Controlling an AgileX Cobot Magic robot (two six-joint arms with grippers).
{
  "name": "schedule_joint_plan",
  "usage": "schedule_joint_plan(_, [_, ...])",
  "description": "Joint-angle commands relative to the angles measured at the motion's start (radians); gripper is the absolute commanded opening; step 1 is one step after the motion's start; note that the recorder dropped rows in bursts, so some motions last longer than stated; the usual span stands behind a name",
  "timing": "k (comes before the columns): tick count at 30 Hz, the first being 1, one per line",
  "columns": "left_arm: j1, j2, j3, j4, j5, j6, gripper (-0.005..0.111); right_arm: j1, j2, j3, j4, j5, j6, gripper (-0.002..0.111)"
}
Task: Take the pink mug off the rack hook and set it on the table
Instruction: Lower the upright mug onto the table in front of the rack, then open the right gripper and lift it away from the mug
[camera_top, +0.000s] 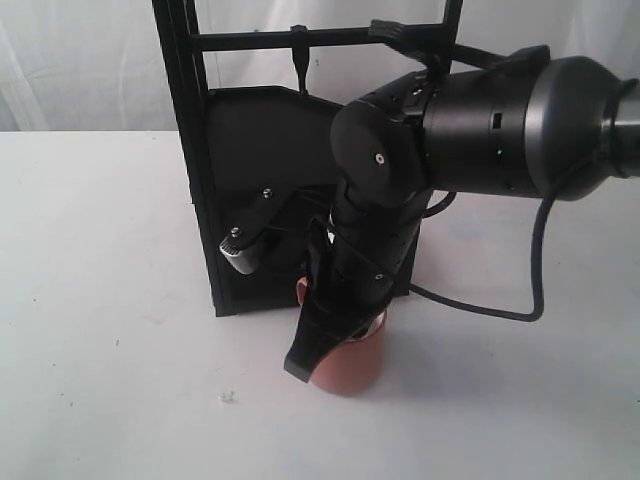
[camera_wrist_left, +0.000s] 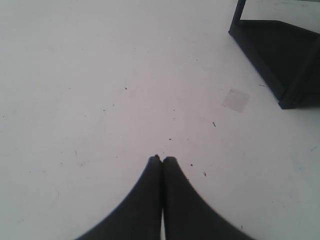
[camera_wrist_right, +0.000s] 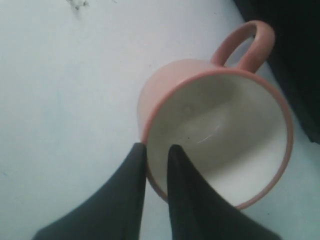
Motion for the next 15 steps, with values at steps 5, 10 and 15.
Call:
schedule_joint_plan(5, [-0.008, -0.003, 0.000, 0.000, -0.003, 0.000, 0.000, 0.000, 0.003, -0.006, 0.015, -0.004, -0.007, 0.015])
schedule_joint_plan(10, [-0.008, -0.003, 0.000, 0.000, -0.003, 0.000, 0.000, 0.000, 0.001, -0.006, 0.013, 0.044, -0.007, 0.015])
schedule_joint_plan(15, [-0.008, -0.003, 0.000, 0.000, -0.003, 0.000, 0.000, 0.000, -0.037, -0.006, -0.063, 0.202, -0.007, 0.015])
